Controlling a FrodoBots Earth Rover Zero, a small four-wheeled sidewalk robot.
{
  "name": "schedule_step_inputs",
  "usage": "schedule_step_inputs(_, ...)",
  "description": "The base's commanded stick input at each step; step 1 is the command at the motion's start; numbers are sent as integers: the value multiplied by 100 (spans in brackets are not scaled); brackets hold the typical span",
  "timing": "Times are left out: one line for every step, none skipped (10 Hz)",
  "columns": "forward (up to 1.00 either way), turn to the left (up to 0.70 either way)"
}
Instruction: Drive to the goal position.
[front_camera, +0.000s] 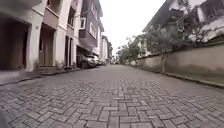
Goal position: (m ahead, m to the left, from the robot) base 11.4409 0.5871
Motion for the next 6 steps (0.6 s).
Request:
schedule_step_inputs(70,0)
schedule_step_inputs(70,0)
schedule_step_inputs(70,0)
schedule_step_inputs(70,0)
schedule_step_inputs(70,0)
schedule_step_inputs(70,0)
